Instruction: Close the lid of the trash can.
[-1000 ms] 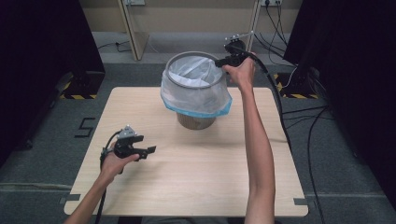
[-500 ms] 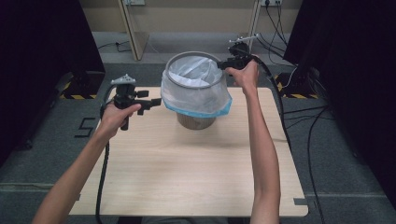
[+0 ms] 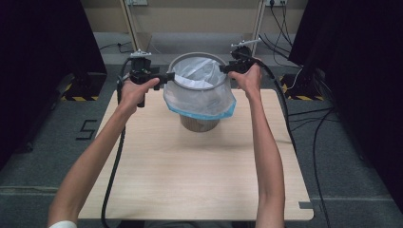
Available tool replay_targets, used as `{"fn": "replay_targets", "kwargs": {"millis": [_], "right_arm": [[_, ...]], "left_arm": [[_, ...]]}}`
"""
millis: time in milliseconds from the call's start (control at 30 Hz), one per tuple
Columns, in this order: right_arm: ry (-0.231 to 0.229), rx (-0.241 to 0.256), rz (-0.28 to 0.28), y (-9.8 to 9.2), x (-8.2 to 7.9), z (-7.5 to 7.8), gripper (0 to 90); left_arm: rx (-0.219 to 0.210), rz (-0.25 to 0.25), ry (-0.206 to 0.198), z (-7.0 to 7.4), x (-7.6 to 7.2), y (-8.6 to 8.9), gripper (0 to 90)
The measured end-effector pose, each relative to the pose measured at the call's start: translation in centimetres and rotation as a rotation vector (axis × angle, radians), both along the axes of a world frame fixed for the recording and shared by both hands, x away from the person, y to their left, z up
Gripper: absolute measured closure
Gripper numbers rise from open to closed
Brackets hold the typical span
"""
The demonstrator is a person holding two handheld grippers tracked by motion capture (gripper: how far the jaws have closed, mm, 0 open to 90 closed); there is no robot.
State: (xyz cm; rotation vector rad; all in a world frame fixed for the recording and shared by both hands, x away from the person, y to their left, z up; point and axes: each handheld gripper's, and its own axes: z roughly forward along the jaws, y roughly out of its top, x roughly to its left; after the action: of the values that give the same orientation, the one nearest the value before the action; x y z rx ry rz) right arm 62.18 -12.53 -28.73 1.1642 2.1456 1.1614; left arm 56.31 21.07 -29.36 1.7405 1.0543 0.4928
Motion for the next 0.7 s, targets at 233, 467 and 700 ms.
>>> {"fn": "replay_targets", "kwargs": {"millis": [233, 467, 700], "right_arm": [[-0.03, 0.021, 0.049, -0.3, -0.1, -0.7, 62.2], [-0.041, 0.031, 0.021, -0.3, -0.5, -0.5, 54.3], [-0.087, 0.095, 0.01, -2.3, -2.1, 0.8, 45.0]], "left_arm": [[0.007, 0.022, -0.007, -0.9, 0.6, -0.2, 22.1], [0.021, 0.01, -0.004, -0.4, 0.0, -0.1, 23.4], [-0.009, -0.031, -0.013, 0.0, -1.6, 0.6, 22.2]]}}
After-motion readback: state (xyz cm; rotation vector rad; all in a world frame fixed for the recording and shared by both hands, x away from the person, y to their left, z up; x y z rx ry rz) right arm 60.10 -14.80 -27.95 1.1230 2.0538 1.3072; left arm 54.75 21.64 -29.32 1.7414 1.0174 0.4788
